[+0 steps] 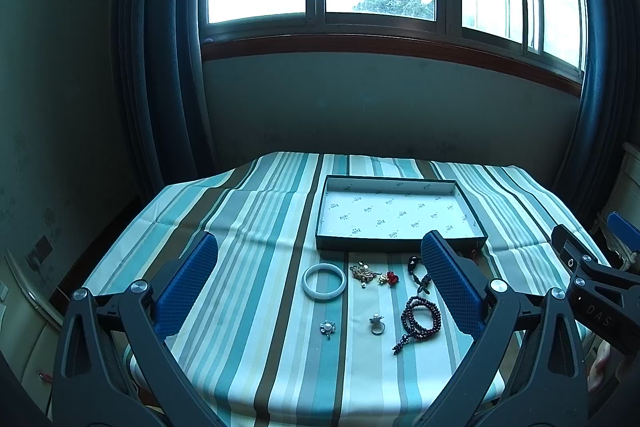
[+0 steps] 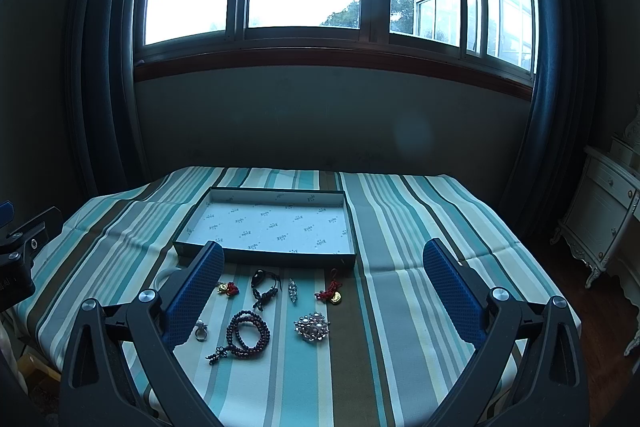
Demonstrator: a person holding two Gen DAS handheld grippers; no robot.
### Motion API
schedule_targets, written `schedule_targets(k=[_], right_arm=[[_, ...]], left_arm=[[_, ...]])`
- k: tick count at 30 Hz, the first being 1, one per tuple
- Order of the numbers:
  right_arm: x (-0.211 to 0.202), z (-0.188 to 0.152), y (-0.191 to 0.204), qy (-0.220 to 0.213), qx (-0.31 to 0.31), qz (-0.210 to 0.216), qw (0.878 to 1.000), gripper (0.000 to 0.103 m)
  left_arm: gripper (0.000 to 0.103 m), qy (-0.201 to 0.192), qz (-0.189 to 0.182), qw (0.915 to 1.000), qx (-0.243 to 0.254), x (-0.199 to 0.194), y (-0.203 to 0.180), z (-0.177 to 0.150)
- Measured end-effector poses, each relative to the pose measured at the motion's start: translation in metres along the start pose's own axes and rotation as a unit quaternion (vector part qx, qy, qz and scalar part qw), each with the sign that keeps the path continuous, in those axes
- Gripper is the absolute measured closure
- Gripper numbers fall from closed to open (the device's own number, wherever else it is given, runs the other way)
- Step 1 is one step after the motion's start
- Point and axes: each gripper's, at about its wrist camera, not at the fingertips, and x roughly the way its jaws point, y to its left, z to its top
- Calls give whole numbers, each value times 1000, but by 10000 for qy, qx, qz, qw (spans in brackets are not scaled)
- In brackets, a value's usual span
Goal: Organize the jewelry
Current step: 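Grasp the large pearl cluster brooch with the right tool while the left tool approaches the small pearl flower pendant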
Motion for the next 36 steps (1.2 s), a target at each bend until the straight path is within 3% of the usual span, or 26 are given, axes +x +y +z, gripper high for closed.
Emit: schedule_targets(k=[17,22,31,36], right_arm=[[20,-17,-5,262,-8,-32,9997,4],[53,-34,-8,726,-13,-70,9973,4],[120,-76,-13,1824,92,160,9831,5],[148,-93,-13,2235,232,348,9738,5]], left_arm=[[2,266,-40,9996,16,18,-2,-3],[2,774,-127,9969,22,55,-1,-15],[2,1848,-106,9827,12,130,7,-55],[3,2161,-53,9763,95,157,10,-71]])
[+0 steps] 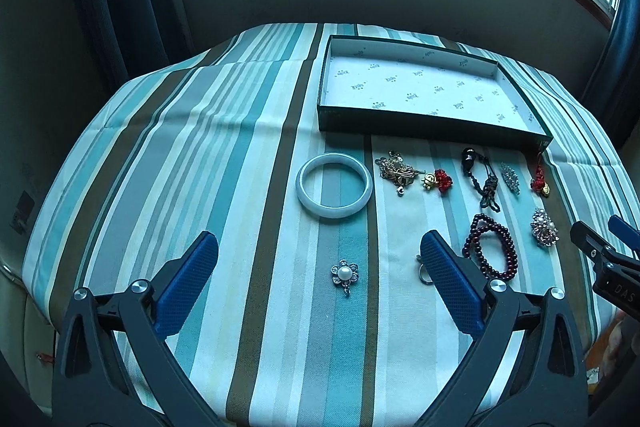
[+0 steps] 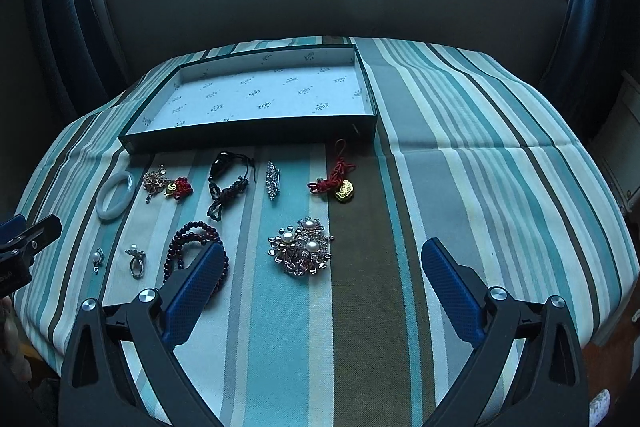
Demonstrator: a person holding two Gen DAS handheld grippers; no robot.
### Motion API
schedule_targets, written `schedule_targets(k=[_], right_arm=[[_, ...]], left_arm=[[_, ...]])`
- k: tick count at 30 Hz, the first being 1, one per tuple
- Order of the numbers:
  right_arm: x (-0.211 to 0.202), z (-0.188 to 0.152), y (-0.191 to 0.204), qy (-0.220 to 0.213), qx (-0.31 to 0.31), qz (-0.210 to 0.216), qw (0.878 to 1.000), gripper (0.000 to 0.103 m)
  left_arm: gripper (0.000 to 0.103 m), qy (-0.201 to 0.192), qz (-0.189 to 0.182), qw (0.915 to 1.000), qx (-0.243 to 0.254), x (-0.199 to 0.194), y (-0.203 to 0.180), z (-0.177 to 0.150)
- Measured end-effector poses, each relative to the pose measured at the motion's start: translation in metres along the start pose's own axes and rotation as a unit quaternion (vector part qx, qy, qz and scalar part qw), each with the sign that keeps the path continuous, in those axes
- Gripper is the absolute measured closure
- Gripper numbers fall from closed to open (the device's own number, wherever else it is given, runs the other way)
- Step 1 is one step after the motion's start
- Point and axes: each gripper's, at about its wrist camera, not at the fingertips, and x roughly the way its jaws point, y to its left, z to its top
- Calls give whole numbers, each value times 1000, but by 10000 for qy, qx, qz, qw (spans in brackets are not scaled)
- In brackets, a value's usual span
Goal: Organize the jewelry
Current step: 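Grasp the large pearl cluster brooch with the right tool while the left tool approaches the small pearl flower pendant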
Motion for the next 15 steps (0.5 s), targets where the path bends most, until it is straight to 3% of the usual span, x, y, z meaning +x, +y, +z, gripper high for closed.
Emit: schedule_targets(k=[1,3,4,5,15], right_arm=[[4,0,1,42,-18,16,10000,7],[13,1,3,130,-42,87,9999,22],[17,2,2,203,-16,125,9997,38],[21,2,2,283,18,158,9995,43],[50,8,7,531,-61,161,9984,43]], left_arm=[[4,57,8,10000,-4,5,1,-1],[11,164,16,9999,-22,14,2,-1],[14,229,17,9997,-43,18,3,-1],[15,283,10,9996,-71,22,5,-1],[15,372,6,9993,-66,37,7,2]])
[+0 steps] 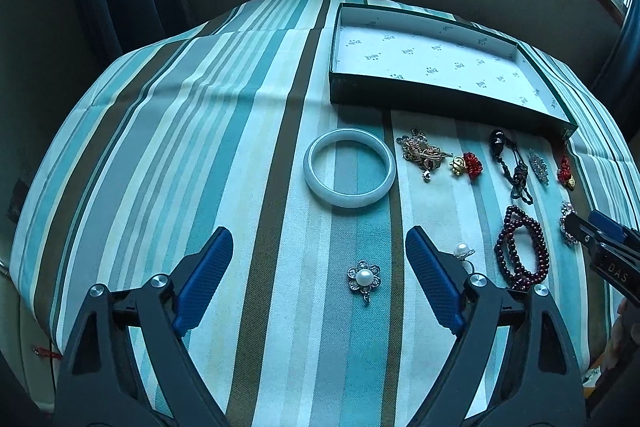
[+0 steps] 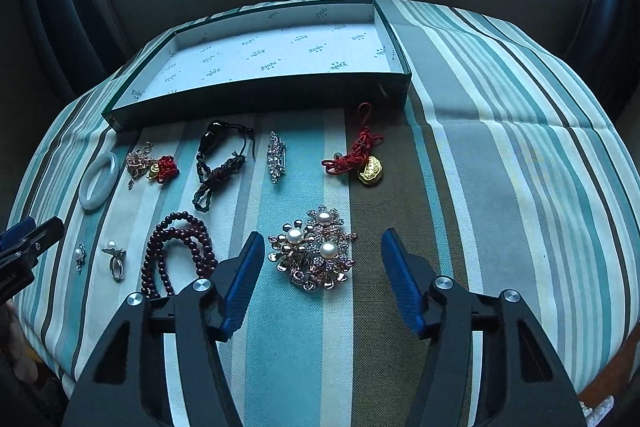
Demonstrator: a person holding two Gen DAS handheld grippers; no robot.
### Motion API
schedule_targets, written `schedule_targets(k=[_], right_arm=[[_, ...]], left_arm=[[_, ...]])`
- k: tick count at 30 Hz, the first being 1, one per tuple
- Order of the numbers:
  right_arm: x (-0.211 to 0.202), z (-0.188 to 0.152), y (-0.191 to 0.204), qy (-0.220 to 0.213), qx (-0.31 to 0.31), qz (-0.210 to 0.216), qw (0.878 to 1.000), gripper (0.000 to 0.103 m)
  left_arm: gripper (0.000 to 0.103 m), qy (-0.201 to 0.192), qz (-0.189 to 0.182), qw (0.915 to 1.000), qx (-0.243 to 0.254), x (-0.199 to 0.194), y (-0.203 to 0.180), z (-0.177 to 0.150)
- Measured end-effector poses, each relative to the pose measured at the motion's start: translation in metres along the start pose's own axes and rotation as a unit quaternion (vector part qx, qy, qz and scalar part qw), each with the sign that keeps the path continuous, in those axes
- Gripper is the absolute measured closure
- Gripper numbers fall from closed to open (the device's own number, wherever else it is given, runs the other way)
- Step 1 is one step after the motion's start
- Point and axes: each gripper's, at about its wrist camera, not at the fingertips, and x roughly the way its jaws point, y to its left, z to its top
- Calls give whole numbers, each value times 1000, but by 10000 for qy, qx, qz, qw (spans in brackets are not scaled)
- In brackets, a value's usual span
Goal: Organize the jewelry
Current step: 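Grasp the large pearl cluster brooch with the right tool while the left tool approaches the small pearl flower pendant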
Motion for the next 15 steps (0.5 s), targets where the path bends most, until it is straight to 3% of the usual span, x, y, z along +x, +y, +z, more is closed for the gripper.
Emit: schedule_targets(k=[6,11,15], right_arm=[[7,1,0,75,-63,-31,9999,43],[6,2,-2,36,-96,21,9999,55],[6,2,-4,22,-86,72,9999,56]], left_arm=[[15,57,-7,10000,38,5,-1,0],[15,100,-36,9999,61,8,-2,-1],[16,142,-52,9999,77,11,-3,-2]])
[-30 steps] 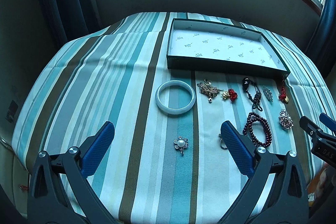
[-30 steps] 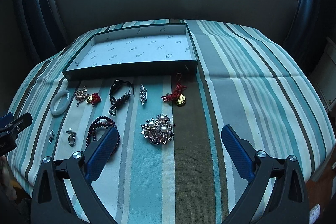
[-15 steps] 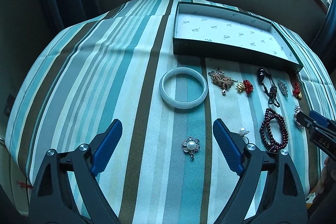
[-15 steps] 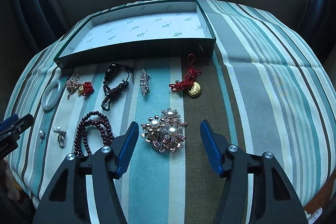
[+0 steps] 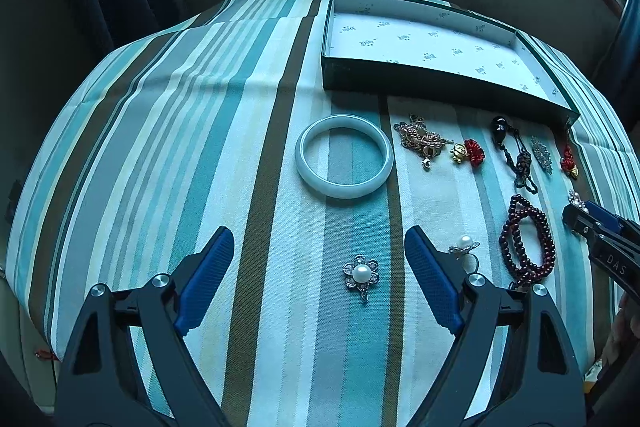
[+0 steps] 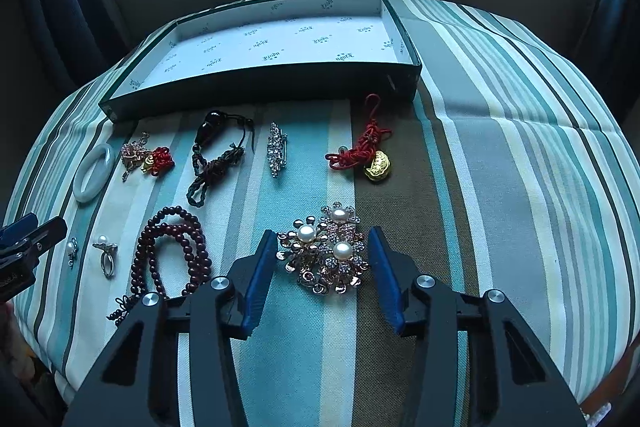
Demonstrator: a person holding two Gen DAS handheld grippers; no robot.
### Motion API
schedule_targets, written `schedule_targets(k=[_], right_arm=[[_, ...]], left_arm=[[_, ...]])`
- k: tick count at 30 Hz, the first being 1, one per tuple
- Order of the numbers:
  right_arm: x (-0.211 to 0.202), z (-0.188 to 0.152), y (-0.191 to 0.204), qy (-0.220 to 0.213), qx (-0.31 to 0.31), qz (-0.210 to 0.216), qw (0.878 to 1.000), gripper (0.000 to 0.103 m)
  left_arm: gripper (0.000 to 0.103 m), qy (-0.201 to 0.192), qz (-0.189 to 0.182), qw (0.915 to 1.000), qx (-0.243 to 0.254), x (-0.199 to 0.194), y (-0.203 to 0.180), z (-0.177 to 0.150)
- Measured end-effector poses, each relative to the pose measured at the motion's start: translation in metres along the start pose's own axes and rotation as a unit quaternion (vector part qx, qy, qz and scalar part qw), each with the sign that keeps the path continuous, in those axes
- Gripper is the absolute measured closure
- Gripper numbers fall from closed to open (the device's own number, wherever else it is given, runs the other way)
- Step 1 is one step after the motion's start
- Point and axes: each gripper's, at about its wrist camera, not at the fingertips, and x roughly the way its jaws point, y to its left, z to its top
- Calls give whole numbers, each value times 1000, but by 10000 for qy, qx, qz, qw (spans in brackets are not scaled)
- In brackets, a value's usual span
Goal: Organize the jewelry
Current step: 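Grasp the large pearl cluster brooch with the right tool while the left tool approaches the small pearl flower pendant, then close the left tool on the small pearl flower pendant while the right tool holds the brooch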
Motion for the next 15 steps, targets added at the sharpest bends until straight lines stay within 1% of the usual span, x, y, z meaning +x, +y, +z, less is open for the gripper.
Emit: schedule_targets(k=[9,12,15], right_arm=[[-11,-3,3,-101,-182,-138,9997,60],[-15,-3,2,-136,-233,-200,9994,62],[-17,-3,1,-148,-237,-201,9994,63]], left_arm=[[17,32,-66,10000,57,2,-3,-1],[22,83,-133,9998,104,4,-6,-3],[22,139,-155,9997,150,5,-8,-6]])
